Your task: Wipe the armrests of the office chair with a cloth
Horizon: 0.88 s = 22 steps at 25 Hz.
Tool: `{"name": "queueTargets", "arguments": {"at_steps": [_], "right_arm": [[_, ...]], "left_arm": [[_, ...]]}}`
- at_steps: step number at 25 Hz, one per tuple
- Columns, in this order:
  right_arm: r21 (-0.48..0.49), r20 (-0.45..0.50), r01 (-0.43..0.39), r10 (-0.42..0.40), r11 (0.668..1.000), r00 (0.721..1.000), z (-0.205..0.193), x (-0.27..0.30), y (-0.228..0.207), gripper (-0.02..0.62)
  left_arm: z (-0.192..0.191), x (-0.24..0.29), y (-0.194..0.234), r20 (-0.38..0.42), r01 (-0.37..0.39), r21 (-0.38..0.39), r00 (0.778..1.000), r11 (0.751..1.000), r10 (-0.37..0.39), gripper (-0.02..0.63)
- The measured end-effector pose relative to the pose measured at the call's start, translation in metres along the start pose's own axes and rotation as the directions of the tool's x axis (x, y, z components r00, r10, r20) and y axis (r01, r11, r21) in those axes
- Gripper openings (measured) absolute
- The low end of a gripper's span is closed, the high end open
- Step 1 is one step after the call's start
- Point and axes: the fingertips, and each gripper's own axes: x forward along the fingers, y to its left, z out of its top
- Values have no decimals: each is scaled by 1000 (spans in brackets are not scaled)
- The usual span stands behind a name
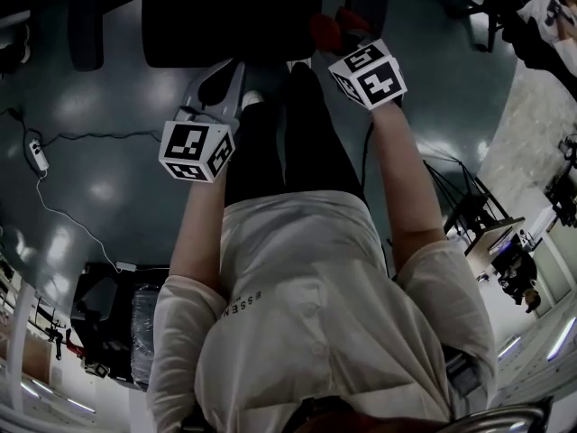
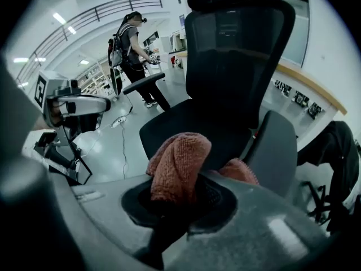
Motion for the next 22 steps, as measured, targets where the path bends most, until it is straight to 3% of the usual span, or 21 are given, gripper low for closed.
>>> {"name": "queueTargets", "arguments": {"at_steps": [5, 10, 12, 17, 22], "right_arm": [[134, 86, -62, 51, 989, 995, -7, -19, 31, 55], [139, 195, -18, -9, 990, 981, 10, -61, 55, 55], [133, 264, 16, -51, 991, 963, 25, -80, 59, 55], [149, 458, 123, -178, 981, 871, 68, -150, 71, 55], [188, 594, 192, -267, 963, 759, 78, -218, 83, 55]], "left_arm": [[3, -28, -7, 33, 11, -8, 999, 1000, -10, 17], [28, -65, -19, 84, 1, 6, 996, 1000, -1, 17], [51, -78, -22, 125, 3, 44, 992, 999, -8, 17], [114, -114, -37, 233, 6, 144, 972, 990, -40, 17], [146, -137, -58, 293, 11, 228, 953, 974, -80, 17]]}}
